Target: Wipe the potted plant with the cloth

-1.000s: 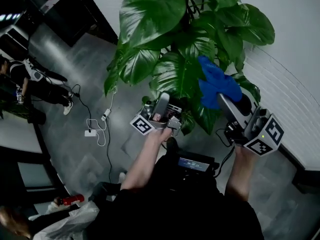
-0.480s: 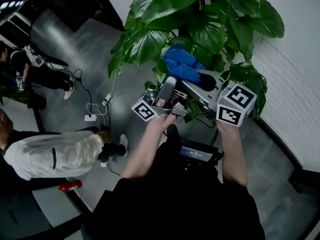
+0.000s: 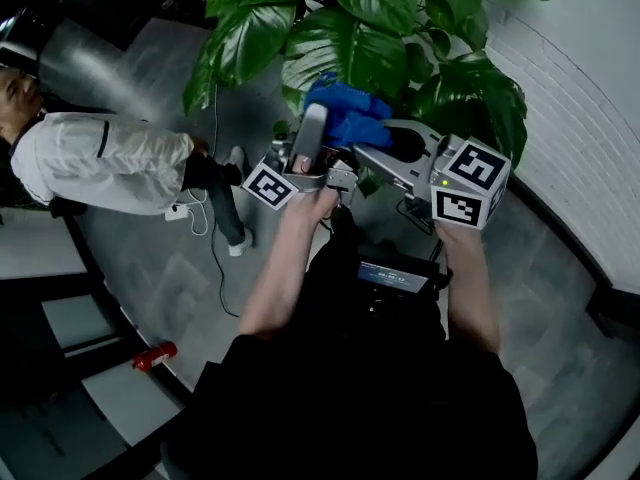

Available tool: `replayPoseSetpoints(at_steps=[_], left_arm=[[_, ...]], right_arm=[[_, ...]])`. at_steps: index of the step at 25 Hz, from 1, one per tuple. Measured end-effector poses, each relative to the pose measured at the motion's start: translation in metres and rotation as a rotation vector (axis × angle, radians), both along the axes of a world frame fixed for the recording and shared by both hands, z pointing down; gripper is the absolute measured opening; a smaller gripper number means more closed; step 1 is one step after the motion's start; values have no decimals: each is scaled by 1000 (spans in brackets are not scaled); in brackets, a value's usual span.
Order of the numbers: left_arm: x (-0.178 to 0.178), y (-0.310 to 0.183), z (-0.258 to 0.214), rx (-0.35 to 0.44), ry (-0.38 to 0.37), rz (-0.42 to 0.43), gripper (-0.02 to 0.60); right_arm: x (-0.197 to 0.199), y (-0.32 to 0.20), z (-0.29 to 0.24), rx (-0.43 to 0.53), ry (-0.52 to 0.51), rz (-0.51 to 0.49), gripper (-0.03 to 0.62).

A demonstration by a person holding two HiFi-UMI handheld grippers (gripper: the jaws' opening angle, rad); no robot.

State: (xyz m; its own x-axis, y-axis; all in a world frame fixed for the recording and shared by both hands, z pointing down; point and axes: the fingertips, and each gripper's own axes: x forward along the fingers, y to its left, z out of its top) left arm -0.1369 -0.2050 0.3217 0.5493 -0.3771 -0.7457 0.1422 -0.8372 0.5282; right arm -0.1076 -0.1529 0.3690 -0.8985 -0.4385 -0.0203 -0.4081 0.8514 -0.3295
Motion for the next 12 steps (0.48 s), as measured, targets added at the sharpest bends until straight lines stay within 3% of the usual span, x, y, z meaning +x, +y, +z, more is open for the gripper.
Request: replayPoseSetpoints(at_steps=[7,12], left_arm=[[-5,13,22,-65,-14,14,420],[-2,23,39,-120,6,77,420]], right_arm=[[40,46,23,-38,-73,92,95],[103,84,32,-87,-210,307,95]])
